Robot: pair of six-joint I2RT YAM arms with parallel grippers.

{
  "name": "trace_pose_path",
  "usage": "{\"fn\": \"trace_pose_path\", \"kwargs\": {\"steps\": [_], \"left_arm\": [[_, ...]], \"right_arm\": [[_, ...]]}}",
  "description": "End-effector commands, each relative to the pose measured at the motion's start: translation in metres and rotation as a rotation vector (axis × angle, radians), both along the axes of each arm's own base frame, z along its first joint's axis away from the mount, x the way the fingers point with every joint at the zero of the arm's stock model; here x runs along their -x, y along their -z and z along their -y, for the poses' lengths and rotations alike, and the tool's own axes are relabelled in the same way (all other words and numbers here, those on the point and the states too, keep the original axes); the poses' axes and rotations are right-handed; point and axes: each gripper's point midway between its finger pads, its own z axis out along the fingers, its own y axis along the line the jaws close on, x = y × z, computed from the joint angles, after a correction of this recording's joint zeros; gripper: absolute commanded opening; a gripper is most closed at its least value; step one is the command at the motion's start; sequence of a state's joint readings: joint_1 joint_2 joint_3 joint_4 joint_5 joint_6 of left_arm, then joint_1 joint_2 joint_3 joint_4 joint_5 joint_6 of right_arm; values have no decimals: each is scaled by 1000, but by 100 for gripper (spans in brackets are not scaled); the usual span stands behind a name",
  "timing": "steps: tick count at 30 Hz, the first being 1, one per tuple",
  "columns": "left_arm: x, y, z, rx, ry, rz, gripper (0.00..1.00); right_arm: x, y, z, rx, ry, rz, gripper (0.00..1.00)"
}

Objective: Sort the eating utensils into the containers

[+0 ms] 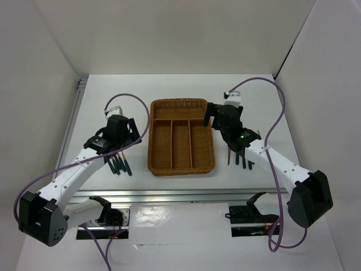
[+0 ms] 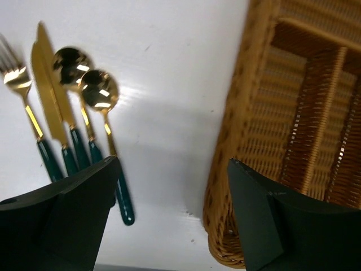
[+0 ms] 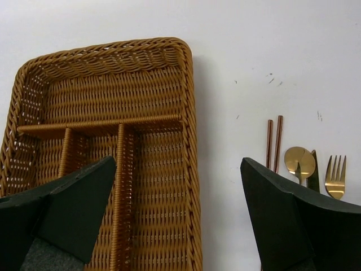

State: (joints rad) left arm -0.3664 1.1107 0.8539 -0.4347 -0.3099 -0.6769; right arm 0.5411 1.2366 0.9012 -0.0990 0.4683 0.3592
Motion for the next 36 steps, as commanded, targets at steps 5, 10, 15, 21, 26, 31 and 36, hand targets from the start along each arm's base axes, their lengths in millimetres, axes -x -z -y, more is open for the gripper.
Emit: {"fn": "trace_pose_path", "kwargs": {"steps": [5, 10, 15, 21, 26, 31, 36], "left_arm": [[20, 10, -30, -10, -213, -29, 85], [37, 41, -37, -32, -250, -112, 82], [34, 56, -30, -15, -230, -134, 79], [28, 76, -23, -32, -207, -201, 74], [30, 92, -25, -50, -240, -250, 72], [26, 96, -26, -58, -247, -247, 70], [26, 103, -22, -54, -229, -261, 69]], "right_arm": [[-9, 11, 20, -61, 46, -25, 100], [-11, 26, 22, -56, 53, -60, 100], [-12, 30, 19, -60, 48, -79, 100], [-13, 39, 24, -45, 67, -101, 100], [-13, 46, 24, -39, 72, -130, 100], [-13, 50, 24, -35, 72, -138, 100], [-16, 53, 22, -30, 73, -148, 100]]}}
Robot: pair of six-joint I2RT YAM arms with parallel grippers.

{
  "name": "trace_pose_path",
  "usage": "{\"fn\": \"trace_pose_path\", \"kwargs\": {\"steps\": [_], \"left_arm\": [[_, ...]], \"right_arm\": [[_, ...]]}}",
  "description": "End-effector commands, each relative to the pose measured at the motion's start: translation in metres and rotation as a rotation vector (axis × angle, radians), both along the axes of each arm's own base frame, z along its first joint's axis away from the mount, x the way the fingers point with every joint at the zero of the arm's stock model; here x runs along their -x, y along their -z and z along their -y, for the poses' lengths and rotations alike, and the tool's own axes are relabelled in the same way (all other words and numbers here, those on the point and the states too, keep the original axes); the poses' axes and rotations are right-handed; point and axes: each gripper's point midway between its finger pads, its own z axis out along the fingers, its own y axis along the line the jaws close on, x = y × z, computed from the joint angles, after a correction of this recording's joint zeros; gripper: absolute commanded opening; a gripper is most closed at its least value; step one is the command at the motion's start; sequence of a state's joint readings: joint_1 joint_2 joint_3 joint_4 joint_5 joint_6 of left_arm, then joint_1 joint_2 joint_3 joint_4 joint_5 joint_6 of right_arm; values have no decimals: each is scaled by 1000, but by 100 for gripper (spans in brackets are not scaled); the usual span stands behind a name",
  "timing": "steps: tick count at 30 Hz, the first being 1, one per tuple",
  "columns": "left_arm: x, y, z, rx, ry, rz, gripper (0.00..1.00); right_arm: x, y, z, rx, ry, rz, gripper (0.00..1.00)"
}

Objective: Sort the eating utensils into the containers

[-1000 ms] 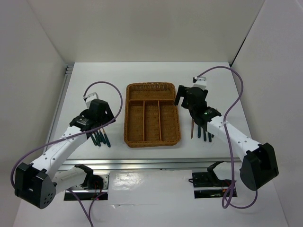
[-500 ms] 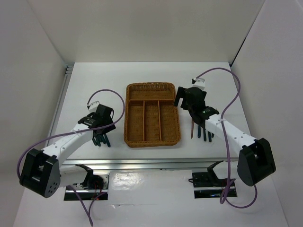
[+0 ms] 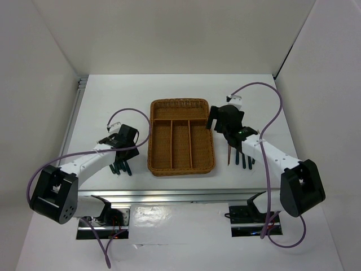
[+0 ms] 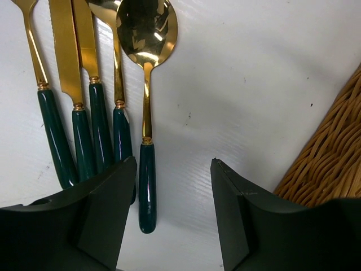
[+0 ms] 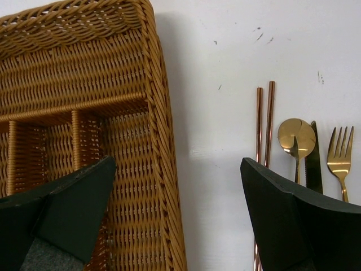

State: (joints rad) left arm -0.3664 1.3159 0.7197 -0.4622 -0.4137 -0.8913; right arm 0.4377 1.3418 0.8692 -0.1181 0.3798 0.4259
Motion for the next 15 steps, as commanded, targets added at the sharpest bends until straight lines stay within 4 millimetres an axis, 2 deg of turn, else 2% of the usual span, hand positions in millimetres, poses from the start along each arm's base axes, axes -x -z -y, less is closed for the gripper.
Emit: {"fn": "trace_pose_path", "kwargs": {"steps": [1, 3, 8, 15], "left_arm": [[-6, 2, 0, 10, -14, 20, 69], [-5, 5, -1, 9, -14, 19, 69], [-3, 15, -4, 24, -21, -5, 68], [-7, 20, -3, 49, -18, -10, 65]], "right_arm": [[-7, -5, 1, -3, 18, 11, 100], [-6, 1, 2, 5, 18, -7, 100], [-8, -3, 1, 1, 18, 1, 100], [-8, -3, 1, 1, 18, 1, 100]]}}
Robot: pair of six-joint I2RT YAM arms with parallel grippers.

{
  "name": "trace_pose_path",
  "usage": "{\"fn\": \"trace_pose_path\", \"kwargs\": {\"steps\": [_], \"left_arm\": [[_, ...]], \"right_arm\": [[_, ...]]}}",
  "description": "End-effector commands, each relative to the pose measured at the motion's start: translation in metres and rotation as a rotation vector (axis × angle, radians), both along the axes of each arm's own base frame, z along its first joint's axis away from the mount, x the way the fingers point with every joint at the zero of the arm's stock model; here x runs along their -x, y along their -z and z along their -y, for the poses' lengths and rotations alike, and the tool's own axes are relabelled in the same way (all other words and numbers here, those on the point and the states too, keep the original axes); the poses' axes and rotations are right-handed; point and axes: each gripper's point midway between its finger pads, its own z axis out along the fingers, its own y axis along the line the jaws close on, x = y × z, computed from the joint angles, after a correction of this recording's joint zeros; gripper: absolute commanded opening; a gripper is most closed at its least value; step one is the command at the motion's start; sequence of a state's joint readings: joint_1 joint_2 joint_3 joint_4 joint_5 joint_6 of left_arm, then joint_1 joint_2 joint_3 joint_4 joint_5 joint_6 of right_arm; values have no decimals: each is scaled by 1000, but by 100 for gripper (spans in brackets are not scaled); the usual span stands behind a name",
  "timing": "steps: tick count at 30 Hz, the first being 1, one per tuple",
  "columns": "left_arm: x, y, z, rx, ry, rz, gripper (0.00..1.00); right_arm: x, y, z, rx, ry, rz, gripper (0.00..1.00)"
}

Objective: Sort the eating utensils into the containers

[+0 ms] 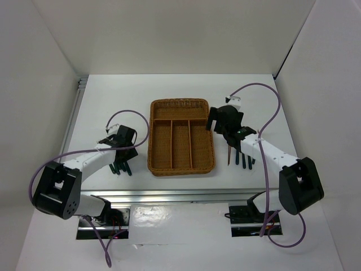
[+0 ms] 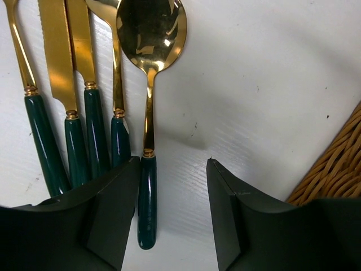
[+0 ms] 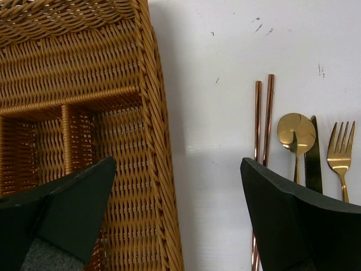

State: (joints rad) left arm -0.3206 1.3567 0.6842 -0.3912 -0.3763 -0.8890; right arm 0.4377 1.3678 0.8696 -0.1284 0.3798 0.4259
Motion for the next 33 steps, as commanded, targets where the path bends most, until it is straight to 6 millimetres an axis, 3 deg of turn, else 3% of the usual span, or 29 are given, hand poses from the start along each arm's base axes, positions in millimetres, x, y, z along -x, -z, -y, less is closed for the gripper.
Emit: {"fn": "trace_pose_path", "kwargs": {"steps": [1, 11, 18, 22, 33], "left_arm": [[-3, 5, 2, 17, 9, -2, 64], [0, 13, 3, 18, 5, -39, 61], [1, 21, 7, 24, 13, -85, 41], [1, 22, 9, 29, 25, -88, 40], [-2, 21, 12, 39, 48, -87, 19]], "right_arm": [[-9, -14, 0, -14, 18, 34, 100], [-10, -8, 7, 8, 42, 12, 100], [-11, -5, 7, 12, 42, 4, 100], [-12, -2, 12, 22, 59, -2, 100], [-15, -5, 13, 6, 66, 4, 100]]}}
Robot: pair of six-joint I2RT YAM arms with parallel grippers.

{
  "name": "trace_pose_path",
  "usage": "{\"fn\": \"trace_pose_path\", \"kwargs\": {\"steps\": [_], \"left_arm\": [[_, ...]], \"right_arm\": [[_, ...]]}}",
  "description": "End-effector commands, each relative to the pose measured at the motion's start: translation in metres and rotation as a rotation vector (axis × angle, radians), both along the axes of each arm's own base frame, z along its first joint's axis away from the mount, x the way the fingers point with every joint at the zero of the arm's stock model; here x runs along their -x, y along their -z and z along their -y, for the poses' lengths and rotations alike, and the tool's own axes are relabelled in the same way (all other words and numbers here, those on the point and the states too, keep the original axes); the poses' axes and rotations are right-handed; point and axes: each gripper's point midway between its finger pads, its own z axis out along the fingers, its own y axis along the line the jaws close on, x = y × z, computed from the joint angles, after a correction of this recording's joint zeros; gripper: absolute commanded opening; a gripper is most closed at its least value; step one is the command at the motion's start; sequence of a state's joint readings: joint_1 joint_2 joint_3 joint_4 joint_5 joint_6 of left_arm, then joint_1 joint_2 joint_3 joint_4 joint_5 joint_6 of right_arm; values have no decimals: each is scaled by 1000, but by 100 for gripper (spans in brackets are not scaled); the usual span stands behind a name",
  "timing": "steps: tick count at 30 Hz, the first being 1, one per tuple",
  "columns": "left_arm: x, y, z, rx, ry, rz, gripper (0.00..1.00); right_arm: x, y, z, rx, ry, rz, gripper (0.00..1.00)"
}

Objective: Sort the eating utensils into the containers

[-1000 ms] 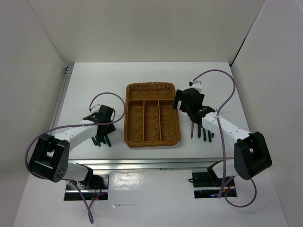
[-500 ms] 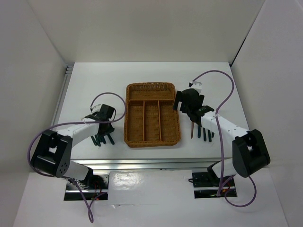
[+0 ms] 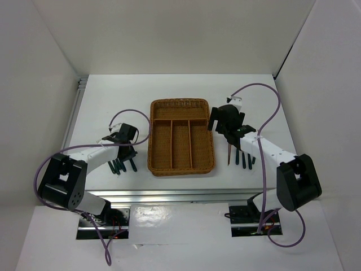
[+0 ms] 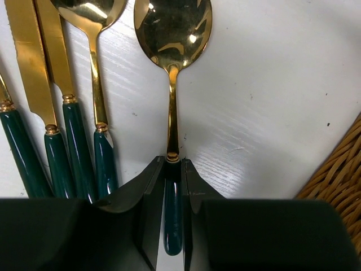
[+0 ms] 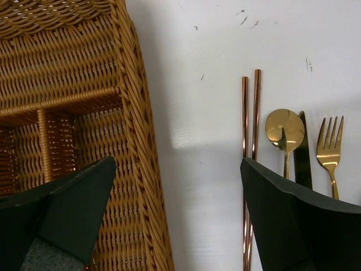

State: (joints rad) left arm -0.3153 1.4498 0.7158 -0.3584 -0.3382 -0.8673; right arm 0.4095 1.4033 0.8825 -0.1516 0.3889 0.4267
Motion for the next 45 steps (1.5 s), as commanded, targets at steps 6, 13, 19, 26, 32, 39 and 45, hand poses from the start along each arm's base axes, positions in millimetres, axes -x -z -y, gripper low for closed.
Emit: {"fn": "trace_pose_path", "kwargs": {"steps": [6, 13, 19, 26, 32, 39, 45], "left_arm": [[0, -11, 8, 43, 32, -3, 17], [-5, -65, 14, 86, 87, 115, 17], [-3, -115, 38, 119, 216, 208, 18], [-5, -161, 81, 184, 377, 318, 23], [-20, -148, 111, 203, 433, 294, 24], [-39, -126, 136, 195, 475, 266, 28], [-51, -121, 149, 217, 489, 274, 31]], "right_arm": [[-11, -12, 1, -9, 30, 28, 100], [-12, -7, 4, 3, 51, 15, 100], [-14, -9, 10, -11, 80, 15, 100], [-15, -7, 19, -25, 100, 3, 100], [-16, -7, 22, -25, 109, 3, 100], [-14, -3, 25, -27, 111, -9, 100], [-11, 1, 24, -28, 104, -20, 100]]}}
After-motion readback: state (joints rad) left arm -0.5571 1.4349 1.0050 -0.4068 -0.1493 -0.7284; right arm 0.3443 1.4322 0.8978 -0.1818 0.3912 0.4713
